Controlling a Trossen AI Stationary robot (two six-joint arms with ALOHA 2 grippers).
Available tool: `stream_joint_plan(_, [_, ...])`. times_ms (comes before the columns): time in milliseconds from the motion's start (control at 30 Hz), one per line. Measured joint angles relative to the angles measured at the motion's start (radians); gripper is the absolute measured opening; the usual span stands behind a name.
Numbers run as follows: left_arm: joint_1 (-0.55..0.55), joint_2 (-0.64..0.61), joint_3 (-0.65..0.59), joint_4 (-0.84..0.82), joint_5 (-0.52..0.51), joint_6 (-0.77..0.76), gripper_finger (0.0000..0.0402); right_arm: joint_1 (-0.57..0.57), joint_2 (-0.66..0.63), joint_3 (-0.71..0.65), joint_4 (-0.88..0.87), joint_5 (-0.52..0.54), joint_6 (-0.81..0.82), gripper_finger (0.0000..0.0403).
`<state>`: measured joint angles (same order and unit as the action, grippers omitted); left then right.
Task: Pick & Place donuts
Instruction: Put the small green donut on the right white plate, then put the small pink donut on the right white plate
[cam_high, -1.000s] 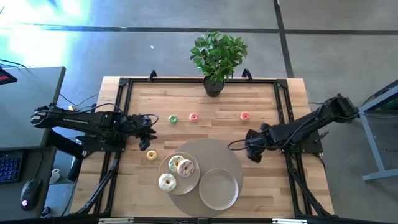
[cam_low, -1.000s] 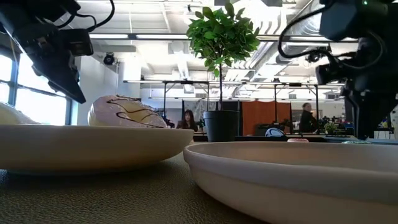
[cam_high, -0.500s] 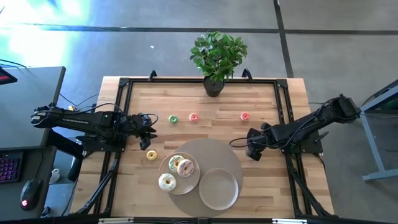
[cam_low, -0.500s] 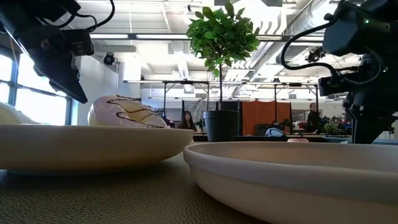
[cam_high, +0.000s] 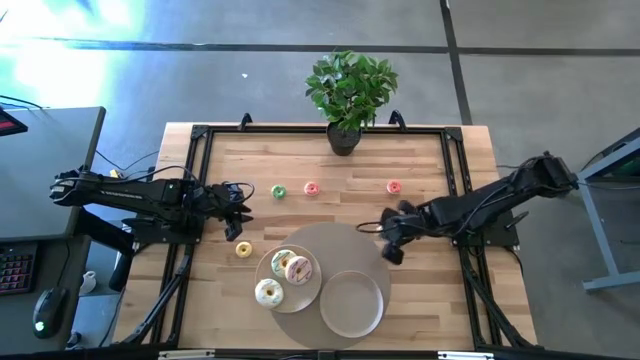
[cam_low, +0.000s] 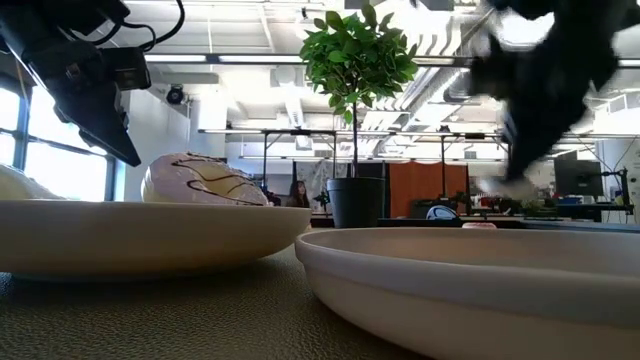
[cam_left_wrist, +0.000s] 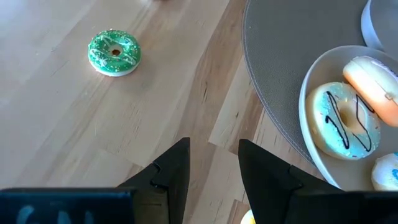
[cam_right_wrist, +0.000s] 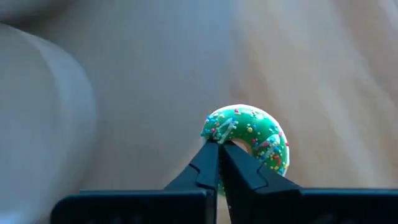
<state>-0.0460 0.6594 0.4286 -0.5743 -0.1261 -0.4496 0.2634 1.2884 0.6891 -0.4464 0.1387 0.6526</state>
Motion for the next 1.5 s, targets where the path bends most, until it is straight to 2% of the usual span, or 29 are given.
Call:
stream_joint_plan(67, [0.0,0.0,0.0,0.0,-0.004,0.0,0.0135,0.022,0.006,0.004,0.184,-0.047,-0.049,0.0008])
stream_joint_plan(167, [0.0,0.0,0.0,0.0,-0.021,0.0,0.0135,0.076,0.051,0.0,0.461,-0.04,-0.077,0.0011])
stream_joint_plan(267, [0.0,0.0,0.0,0.0,-0.023,0.0,0.0135,0.132,0.148,0.026,0.543,-0.045,-0.05,0.0005])
stream_joint_plan(400, [0.0,0.0,0.0,0.001,-0.024,0.0,0.0135,0.198,0.312,0.161,0.433,-0.067,-0.031,0.0007])
stream_joint_plan(567, [0.0,0.0,0.0,0.007,-0.026,-0.002,0.0135,0.236,0.481,0.372,0.136,-0.092,-0.082,0.001])
stream_joint_plan(667, [0.0,0.0,0.0,0.008,-0.026,-0.004,0.0135,0.244,0.543,0.452,0.021,-0.088,-0.077,0.0014])
stream_joint_plan(767, [0.0,0.0,0.0,0.008,-0.026,-0.004,0.0135,0.243,0.572,0.476,-0.002,-0.102,-0.075,0.0027])
stream_joint_plan(1100, [0.0,0.0,0.0,0.008,-0.026,-0.002,0.0135,0.229,0.561,0.477,-0.009,-0.145,-0.085,0.0117])
stream_joint_plan(1267, [0.0,0.0,0.0,0.008,-0.026,-0.002,0.0135,0.208,0.503,0.477,-0.044,-0.155,-0.087,0.0134])
stream_joint_plan(1367, [0.0,0.0,0.0,0.011,-0.026,-0.003,0.0135,0.191,0.447,0.477,-0.099,-0.09,-0.14,0.0134])
stream_joint_plan(1500, [0.0,0.0,0.0,0.037,-0.02,-0.053,0.0135,0.16,0.363,0.477,-0.24,0.105,-0.213,0.0134])
